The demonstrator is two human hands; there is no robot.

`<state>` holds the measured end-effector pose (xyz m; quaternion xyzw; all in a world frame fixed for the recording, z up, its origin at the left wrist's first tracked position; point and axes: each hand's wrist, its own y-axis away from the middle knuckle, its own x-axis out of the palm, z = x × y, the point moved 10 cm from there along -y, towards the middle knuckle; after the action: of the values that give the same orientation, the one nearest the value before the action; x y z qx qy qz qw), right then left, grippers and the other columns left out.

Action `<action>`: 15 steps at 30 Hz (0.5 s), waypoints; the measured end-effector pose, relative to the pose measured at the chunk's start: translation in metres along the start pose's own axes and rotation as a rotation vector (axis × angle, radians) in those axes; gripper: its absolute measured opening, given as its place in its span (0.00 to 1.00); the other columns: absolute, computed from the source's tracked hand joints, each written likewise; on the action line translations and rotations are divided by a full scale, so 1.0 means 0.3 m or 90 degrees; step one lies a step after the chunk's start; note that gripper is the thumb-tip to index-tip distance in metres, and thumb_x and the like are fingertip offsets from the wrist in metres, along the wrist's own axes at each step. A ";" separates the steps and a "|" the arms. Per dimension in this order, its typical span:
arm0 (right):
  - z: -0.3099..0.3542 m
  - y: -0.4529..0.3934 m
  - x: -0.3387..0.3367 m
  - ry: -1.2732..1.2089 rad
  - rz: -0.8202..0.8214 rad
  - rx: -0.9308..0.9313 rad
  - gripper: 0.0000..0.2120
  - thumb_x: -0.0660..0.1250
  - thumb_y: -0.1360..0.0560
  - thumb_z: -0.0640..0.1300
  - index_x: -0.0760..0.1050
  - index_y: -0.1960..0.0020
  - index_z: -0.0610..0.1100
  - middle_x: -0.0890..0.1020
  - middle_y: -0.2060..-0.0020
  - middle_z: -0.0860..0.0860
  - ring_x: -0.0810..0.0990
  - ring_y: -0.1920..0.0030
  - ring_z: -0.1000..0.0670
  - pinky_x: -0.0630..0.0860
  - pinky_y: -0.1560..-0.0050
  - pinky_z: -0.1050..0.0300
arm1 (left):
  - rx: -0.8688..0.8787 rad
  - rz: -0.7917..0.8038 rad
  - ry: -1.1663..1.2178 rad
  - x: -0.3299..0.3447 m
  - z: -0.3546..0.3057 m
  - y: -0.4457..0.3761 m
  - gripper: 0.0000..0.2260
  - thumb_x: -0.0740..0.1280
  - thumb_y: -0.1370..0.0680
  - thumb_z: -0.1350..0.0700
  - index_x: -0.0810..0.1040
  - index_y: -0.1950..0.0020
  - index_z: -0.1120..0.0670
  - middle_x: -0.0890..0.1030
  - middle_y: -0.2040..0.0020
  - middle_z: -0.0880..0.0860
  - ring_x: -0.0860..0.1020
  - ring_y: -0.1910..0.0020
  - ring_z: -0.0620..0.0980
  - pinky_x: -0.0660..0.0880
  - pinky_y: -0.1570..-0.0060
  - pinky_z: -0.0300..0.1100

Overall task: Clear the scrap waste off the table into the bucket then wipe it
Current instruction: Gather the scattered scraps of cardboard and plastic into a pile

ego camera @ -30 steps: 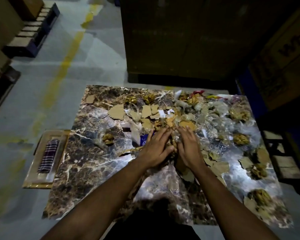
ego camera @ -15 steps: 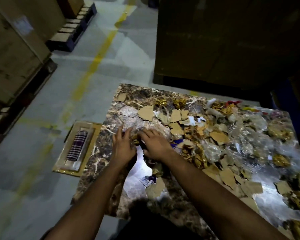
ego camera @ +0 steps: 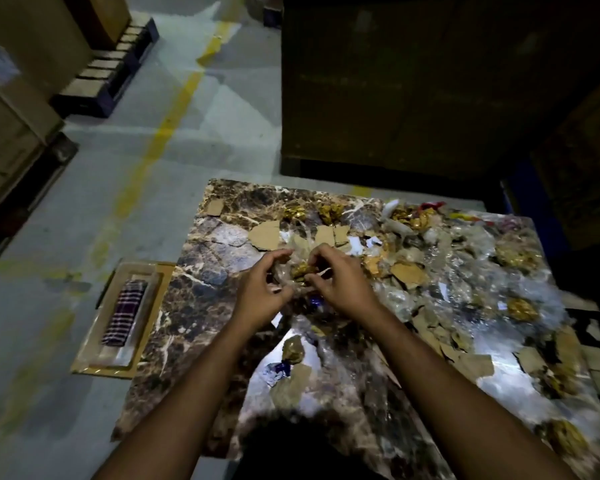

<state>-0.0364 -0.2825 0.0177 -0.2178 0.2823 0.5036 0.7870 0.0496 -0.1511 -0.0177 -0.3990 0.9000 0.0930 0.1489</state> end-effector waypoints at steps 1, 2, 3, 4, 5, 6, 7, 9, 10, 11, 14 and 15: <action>-0.020 0.029 -0.071 -0.006 -0.022 0.012 0.11 0.74 0.26 0.41 0.73 0.49 0.48 0.79 0.55 0.55 0.79 0.55 0.57 0.77 0.55 0.61 | 0.010 0.016 0.015 0.049 -0.048 -0.003 0.29 0.69 0.29 0.68 0.74 0.35 0.40 0.76 0.37 0.36 0.75 0.39 0.32 0.77 0.51 0.32; -0.042 0.062 -0.142 -0.016 -0.046 0.025 0.11 0.74 0.27 0.41 0.73 0.50 0.48 0.79 0.57 0.56 0.78 0.57 0.58 0.76 0.57 0.64 | 0.024 0.030 0.018 0.098 -0.088 -0.008 0.28 0.69 0.29 0.68 0.75 0.35 0.42 0.76 0.37 0.36 0.74 0.39 0.31 0.76 0.52 0.30; -0.071 0.099 -0.208 -0.029 -0.074 0.036 0.11 0.73 0.28 0.41 0.73 0.50 0.48 0.79 0.58 0.57 0.78 0.58 0.59 0.74 0.59 0.66 | 0.044 0.049 0.008 0.149 -0.126 -0.012 0.27 0.70 0.29 0.66 0.76 0.34 0.43 0.77 0.37 0.37 0.75 0.40 0.32 0.76 0.53 0.30; -0.108 0.138 -0.270 -0.033 -0.103 0.047 0.11 0.73 0.29 0.41 0.74 0.50 0.49 0.78 0.59 0.57 0.78 0.59 0.58 0.73 0.60 0.66 | 0.064 0.070 -0.008 0.202 -0.167 -0.014 0.27 0.71 0.29 0.65 0.76 0.34 0.44 0.78 0.38 0.38 0.77 0.43 0.34 0.77 0.54 0.32; -0.151 0.178 -0.324 -0.031 -0.130 0.062 0.11 0.73 0.30 0.41 0.74 0.50 0.49 0.78 0.59 0.57 0.77 0.59 0.57 0.73 0.61 0.65 | 0.080 0.085 -0.029 0.252 -0.192 -0.018 0.26 0.71 0.29 0.63 0.76 0.33 0.44 0.78 0.38 0.41 0.78 0.46 0.37 0.77 0.55 0.34; -0.202 0.217 -0.366 -0.024 -0.153 0.085 0.11 0.72 0.30 0.42 0.74 0.51 0.50 0.78 0.60 0.56 0.77 0.60 0.57 0.73 0.61 0.63 | 0.088 0.097 -0.044 0.297 -0.210 -0.022 0.25 0.72 0.28 0.62 0.76 0.33 0.44 0.78 0.39 0.43 0.79 0.49 0.39 0.77 0.55 0.35; -0.251 0.249 -0.392 -0.011 -0.170 0.108 0.11 0.72 0.31 0.43 0.74 0.51 0.51 0.78 0.60 0.56 0.77 0.60 0.56 0.74 0.61 0.61 | 0.092 0.112 -0.057 0.339 -0.213 -0.026 0.25 0.72 0.28 0.61 0.76 0.33 0.45 0.78 0.39 0.44 0.78 0.49 0.40 0.76 0.55 0.35; -0.346 0.304 -0.427 0.030 -0.182 0.139 0.10 0.71 0.32 0.42 0.74 0.53 0.51 0.78 0.59 0.55 0.76 0.59 0.53 0.74 0.60 0.56 | 0.116 0.185 -0.122 0.467 -0.220 -0.022 0.24 0.72 0.26 0.58 0.75 0.31 0.46 0.76 0.37 0.47 0.76 0.41 0.42 0.75 0.47 0.36; -0.388 0.318 -0.423 0.053 -0.177 0.152 0.10 0.71 0.32 0.40 0.74 0.53 0.50 0.77 0.58 0.54 0.76 0.57 0.51 0.72 0.60 0.55 | 0.134 0.228 -0.184 0.533 -0.206 -0.018 0.23 0.70 0.25 0.55 0.74 0.29 0.46 0.75 0.34 0.49 0.73 0.35 0.45 0.74 0.40 0.40; -0.428 0.328 -0.417 0.074 -0.165 0.167 0.11 0.70 0.30 0.38 0.75 0.51 0.49 0.78 0.55 0.52 0.76 0.54 0.50 0.71 0.58 0.56 | 0.145 0.259 -0.259 0.597 -0.182 -0.017 0.23 0.67 0.23 0.52 0.72 0.28 0.45 0.73 0.32 0.50 0.69 0.30 0.49 0.71 0.34 0.48; -0.513 0.339 -0.362 0.136 -0.066 0.211 0.24 0.65 0.26 0.35 0.74 0.32 0.50 0.80 0.40 0.47 0.77 0.41 0.44 0.75 0.46 0.54 | 0.077 0.298 -0.453 0.692 -0.107 -0.023 0.25 0.60 0.20 0.49 0.63 0.22 0.42 0.65 0.23 0.52 0.59 0.22 0.57 0.58 0.24 0.62; -0.517 0.338 -0.346 0.158 -0.033 0.205 0.27 0.65 0.25 0.35 0.71 0.28 0.52 0.80 0.37 0.47 0.76 0.38 0.43 0.76 0.43 0.51 | 0.059 0.310 -0.489 0.703 -0.097 -0.022 0.25 0.59 0.18 0.49 0.60 0.21 0.40 0.62 0.20 0.52 0.57 0.21 0.56 0.53 0.25 0.62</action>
<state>-0.1989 -0.4090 -0.0350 -0.1565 0.4484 0.4006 0.7836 -0.0854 -0.3093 -0.0629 -0.1051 0.8502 0.2264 0.4635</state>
